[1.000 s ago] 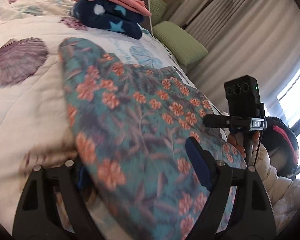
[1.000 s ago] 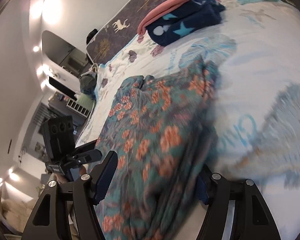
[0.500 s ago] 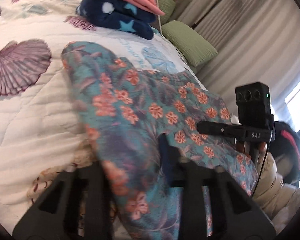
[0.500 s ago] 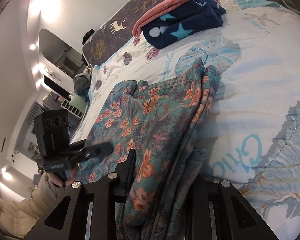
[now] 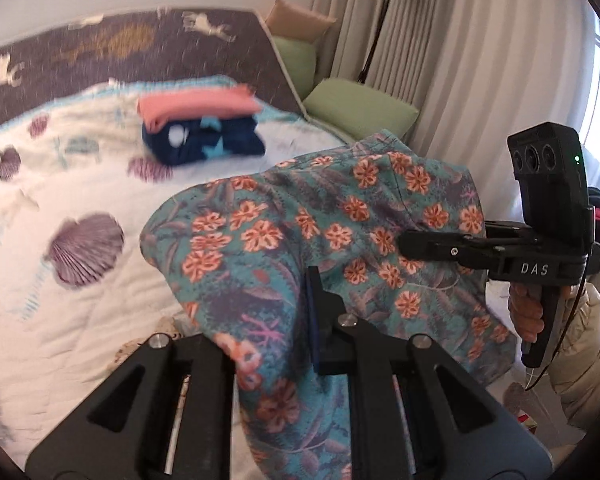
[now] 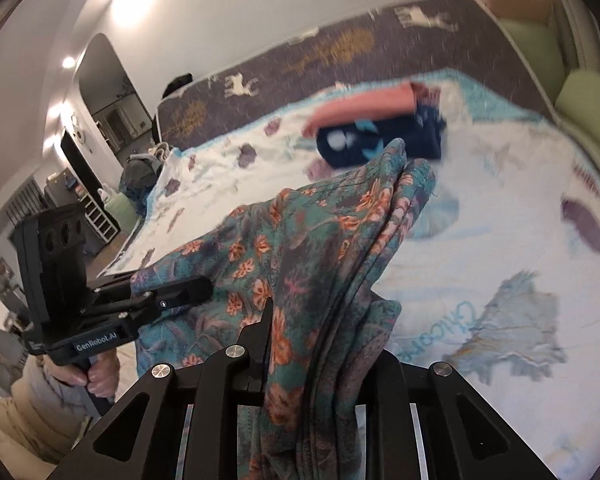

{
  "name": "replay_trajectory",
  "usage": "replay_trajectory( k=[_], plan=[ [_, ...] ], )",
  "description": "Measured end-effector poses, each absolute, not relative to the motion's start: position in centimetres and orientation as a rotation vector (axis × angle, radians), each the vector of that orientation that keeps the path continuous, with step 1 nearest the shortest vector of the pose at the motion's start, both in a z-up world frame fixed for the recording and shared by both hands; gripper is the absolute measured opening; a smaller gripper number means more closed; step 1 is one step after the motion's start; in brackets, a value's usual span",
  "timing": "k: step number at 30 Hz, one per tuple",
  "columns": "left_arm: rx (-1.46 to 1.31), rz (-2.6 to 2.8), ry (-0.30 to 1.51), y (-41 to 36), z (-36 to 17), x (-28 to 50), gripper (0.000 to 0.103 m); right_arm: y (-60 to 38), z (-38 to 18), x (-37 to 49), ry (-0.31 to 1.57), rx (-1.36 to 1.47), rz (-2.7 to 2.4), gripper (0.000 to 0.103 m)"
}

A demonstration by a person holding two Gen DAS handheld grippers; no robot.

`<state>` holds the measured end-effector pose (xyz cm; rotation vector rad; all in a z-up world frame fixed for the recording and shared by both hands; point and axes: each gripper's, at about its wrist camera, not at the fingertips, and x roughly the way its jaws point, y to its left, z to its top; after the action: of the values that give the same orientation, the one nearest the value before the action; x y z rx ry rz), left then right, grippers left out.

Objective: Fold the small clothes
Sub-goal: 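Lift the folded shirt with both grippers and carry it onto the navy stack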

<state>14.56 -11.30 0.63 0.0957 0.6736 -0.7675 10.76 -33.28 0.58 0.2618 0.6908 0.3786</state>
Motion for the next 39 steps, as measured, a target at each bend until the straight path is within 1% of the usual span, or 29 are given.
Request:
replay_trajectory(
  k=[6, 9, 12, 13, 15, 19, 22, 26, 28, 31, 36, 39],
  plan=[
    [0.150, -0.757, 0.567, -11.3, 4.8, 10.6, 0.016, -32.4, 5.0, 6.3, 0.588, 0.194, 0.352, 0.020],
    [0.159, -0.751, 0.496, -11.1, 7.2, 9.1, 0.015, -31.9, 8.1, 4.2, 0.511, 0.150, 0.331, 0.019],
    [0.188, -0.737, 0.428, -11.4, 10.7, 8.6, 0.016, -31.7, 11.1, 3.5, 0.454, 0.124, 0.306, 0.019],
    [0.199, -0.730, 0.399, -11.6, 12.7, 8.7, 0.016, -31.8, 12.6, 3.4, 0.425, 0.117, 0.295, 0.019],
    [0.216, -0.718, 0.363, -12.0, 15.4, 9.1, 0.016, -31.8, 15.4, 3.8, 0.377, 0.121, 0.284, 0.019],
    [0.237, -0.669, 0.264, -12.6, 23.4, 10.4, 0.016, -32.7, 22.2, 5.3, 0.279, 0.148, 0.278, 0.019],
    [0.282, -0.604, 0.179, -13.8, 28.4, 11.7, 0.016, -33.2, 27.2, 7.1, 0.215, 0.143, 0.266, 0.019],
    [0.336, -0.533, 0.125, -15.8, 32.4, 15.2, 0.017, -33.8, 31.7, 11.0, 0.166, 0.136, 0.222, 0.019],
    [0.349, -0.517, 0.117, -17.0, 33.0, 17.7, 0.017, -34.6, 32.4, 13.5, 0.159, 0.155, 0.197, 0.020],
    [0.361, -0.505, 0.129, -18.5, 32.2, 22.1, 0.017, -36.3, 31.4, 17.9, 0.171, 0.202, 0.188, 0.020],
    [0.379, -0.472, 0.205, -20.8, 27.5, 32.3, 0.017, -37.8, 27.2, 27.1, 0.236, 0.216, 0.170, 0.020],
    [0.352, -0.462, 0.261, -21.3, 22.9, 39.8, 0.017, -38.7, 23.3, 33.9, 0.284, 0.255, 0.170, 0.020]
  ],
)
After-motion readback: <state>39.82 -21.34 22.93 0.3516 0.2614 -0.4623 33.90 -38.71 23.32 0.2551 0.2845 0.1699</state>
